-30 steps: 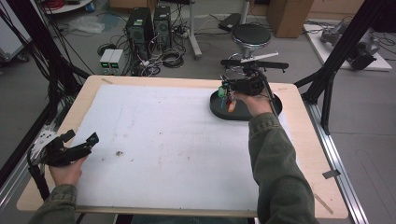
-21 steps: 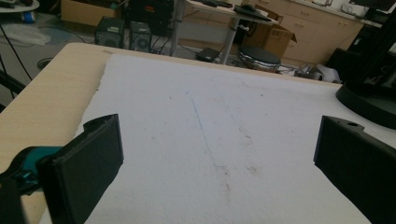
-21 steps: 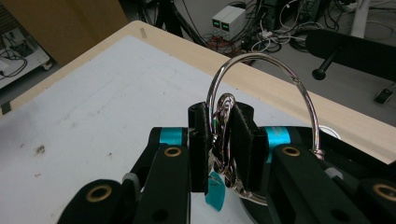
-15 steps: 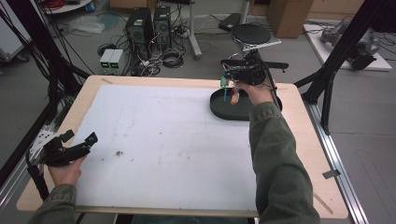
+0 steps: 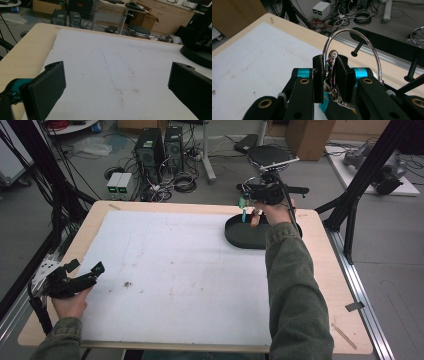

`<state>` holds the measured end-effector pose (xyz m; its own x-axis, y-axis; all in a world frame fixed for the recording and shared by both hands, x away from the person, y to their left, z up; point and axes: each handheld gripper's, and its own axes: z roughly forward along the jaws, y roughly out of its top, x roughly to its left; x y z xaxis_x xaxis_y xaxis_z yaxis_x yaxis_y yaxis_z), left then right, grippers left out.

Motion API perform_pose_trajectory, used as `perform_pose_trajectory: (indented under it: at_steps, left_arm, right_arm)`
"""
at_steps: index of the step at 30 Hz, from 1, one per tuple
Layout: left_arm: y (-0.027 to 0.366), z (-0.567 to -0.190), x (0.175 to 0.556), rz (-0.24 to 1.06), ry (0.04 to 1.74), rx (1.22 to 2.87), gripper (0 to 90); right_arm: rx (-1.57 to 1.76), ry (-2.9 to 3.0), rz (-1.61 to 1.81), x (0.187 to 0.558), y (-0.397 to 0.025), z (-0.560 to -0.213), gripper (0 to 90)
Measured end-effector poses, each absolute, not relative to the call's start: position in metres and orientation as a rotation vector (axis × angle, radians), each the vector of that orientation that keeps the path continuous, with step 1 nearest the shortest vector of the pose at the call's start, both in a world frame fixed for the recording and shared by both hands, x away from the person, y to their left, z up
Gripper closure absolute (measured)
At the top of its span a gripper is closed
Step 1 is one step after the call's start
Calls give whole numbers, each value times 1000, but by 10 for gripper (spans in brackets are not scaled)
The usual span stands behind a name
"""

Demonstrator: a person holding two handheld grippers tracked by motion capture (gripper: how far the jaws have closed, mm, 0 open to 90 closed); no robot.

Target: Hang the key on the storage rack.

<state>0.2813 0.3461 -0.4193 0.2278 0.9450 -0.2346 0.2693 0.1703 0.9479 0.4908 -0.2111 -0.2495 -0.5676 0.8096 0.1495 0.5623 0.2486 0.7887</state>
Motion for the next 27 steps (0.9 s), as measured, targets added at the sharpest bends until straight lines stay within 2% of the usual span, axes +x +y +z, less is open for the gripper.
perform_pose_trajectory:
  at_steps: [27]
  left_arm:
    - [345, -420, 282, 732, 1276, 1347, 18]
  right_arm:
    - [1343, 2248, 1110, 515, -187, -280, 774]
